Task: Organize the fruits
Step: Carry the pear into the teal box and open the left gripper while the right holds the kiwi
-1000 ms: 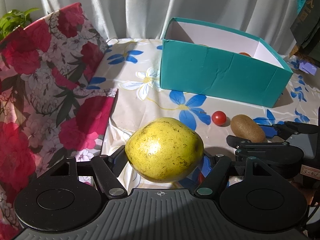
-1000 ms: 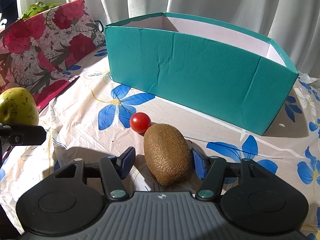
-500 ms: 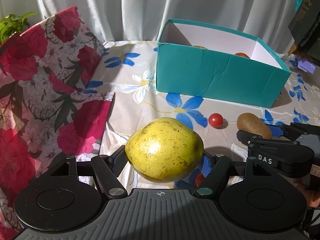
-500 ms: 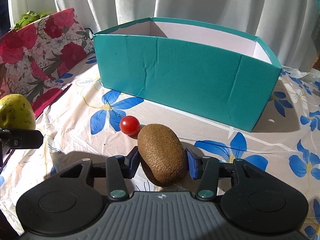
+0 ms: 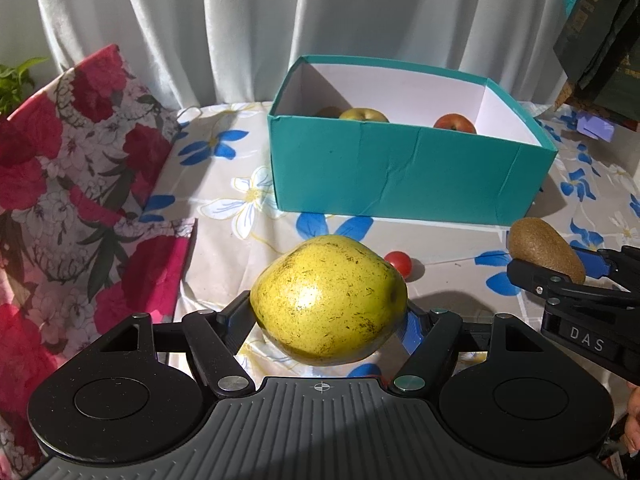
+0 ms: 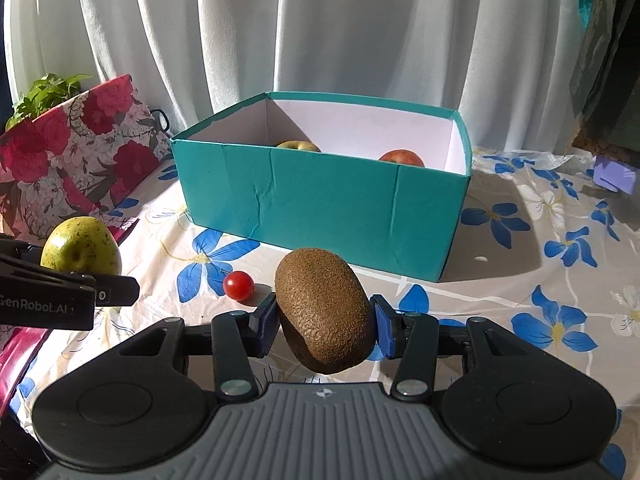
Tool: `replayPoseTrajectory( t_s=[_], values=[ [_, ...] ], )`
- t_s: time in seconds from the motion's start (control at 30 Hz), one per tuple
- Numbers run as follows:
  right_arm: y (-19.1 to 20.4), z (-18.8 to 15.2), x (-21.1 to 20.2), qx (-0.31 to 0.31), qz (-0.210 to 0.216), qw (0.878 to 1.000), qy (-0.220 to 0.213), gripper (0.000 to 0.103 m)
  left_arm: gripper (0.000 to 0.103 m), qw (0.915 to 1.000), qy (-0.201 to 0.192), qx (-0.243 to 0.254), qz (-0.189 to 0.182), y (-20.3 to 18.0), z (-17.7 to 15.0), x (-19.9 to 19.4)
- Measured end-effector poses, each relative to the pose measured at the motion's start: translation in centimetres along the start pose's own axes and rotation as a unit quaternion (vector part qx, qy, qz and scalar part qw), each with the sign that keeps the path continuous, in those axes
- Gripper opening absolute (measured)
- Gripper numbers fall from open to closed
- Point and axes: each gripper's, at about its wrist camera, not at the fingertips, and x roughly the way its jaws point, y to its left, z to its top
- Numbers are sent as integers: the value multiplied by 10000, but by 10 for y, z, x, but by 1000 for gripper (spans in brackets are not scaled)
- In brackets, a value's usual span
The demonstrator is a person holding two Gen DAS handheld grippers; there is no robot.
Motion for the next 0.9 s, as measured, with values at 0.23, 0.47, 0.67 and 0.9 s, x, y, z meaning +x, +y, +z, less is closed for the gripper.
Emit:
replayPoseTrajectory(
  t_s=[0.23,0.47,0.67,0.9],
  values=[
    [-8,0,-12,93,-161,9998,-122,48,77,9999,-71,130,-57,-9,9,1],
    [-11,-1,-15,159,-253,9994,-162,48,77,9997,-70,195,-111,-12,17,5],
    [-12,0,-16,193,-300,9992,-188,48,77,9997,-106,206,-112,-13,26,9],
    [-13,1,-15,243,-347,9989,-181,47,77,9995,-145,235,-118,-14,40,15]
  ],
)
